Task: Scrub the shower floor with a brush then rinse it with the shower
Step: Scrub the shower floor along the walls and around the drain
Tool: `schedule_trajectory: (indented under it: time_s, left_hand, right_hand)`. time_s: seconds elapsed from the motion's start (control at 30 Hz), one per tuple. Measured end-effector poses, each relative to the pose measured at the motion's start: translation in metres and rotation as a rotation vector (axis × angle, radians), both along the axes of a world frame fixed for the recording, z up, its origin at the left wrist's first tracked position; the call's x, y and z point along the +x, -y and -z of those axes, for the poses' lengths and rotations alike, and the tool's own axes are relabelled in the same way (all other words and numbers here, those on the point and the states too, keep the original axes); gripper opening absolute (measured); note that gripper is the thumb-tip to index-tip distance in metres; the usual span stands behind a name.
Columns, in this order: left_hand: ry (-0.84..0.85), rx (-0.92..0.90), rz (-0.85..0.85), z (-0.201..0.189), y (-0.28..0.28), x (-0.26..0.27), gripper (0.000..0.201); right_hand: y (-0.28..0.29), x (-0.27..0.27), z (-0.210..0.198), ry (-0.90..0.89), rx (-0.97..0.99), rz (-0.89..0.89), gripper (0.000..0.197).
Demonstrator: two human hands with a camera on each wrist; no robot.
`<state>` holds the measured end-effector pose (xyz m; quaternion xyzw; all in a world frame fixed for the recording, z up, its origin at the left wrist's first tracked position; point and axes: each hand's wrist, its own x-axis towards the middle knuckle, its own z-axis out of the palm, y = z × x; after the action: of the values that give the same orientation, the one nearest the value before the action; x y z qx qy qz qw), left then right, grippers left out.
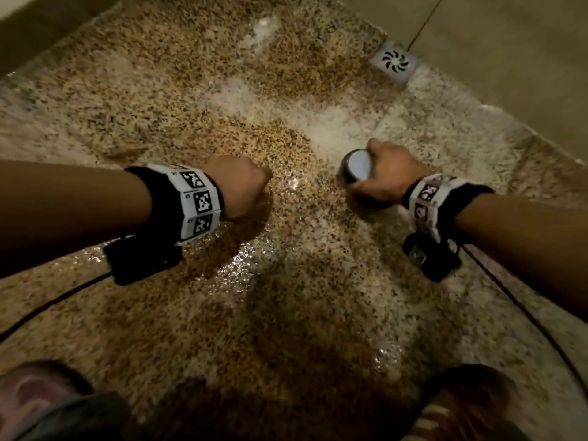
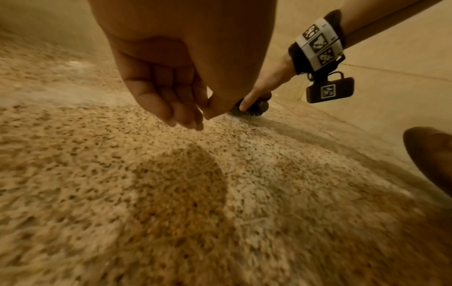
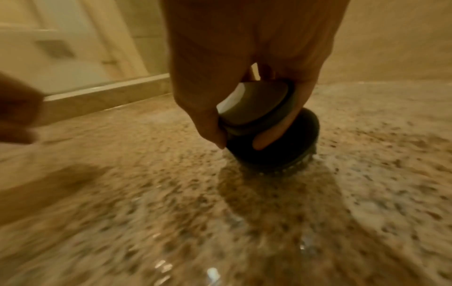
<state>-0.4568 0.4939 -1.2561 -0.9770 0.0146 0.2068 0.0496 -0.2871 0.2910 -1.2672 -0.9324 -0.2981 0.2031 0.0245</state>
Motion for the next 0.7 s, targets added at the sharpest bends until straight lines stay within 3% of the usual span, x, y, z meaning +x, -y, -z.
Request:
schedule_trajectory:
  time_s: [0.1, 0.17, 0.27, 0.3, 0.37, 0.47, 0.53, 0.6, 0.7]
  left_hand:
    - [0.059, -0.032, -0.054, 0.002, -0.001, 0.017, 0.034]
    - [0.077, -0.063, -0.087, 0.003, 0.001, 0.029, 0.031]
    - [0.092, -0.088, -0.120, 0.006, 0.005, 0.039, 0.029]
    - [0.102, -0.091, -0.120, 0.007, 0.006, 0.040, 0.031]
    - [0.117, -0.094, -0.117, 0.007, 0.006, 0.038, 0.032]
    - [0.118, -0.097, -0.131, 0.004, 0.003, 0.031, 0.032]
    - [0.137, -0.066, -0.134, 0.003, -0.003, 0.030, 0.030]
    - [0.150, -0.044, -0.161, 0.002, -0.009, 0.029, 0.029]
    - [0.142, -0.022, -0.178, 0.000, -0.012, 0.027, 0.031]
  right_hand:
    - [-0.001, -0.080, 0.006, -0.312, 0.166, -0.143, 0.048]
    - [0.000, -0.142, 0.013, -0.471, 0.160, -0.355, 0.049]
    - [0.003, -0.161, 0.023, -0.485, 0.078, -0.581, 0.051]
    - [0.004, -0.149, 0.024, -0.465, 0.112, -0.566, 0.045]
    - [0.003, -0.100, 0.024, -0.383, 0.191, -0.345, 0.036]
    - [-0.001, -0.012, 0.021, -0.079, 0.101, -0.058, 0.044]
    - [-0.003, 0.008, 0.016, 0.033, 0.050, -0.027, 0.051]
    - [-0.004, -0.020, 0.016, -0.063, 0.107, -0.111, 0.049]
    - [0.012, -0.102, 0.020, -0.420, 0.117, -0.383, 0.051]
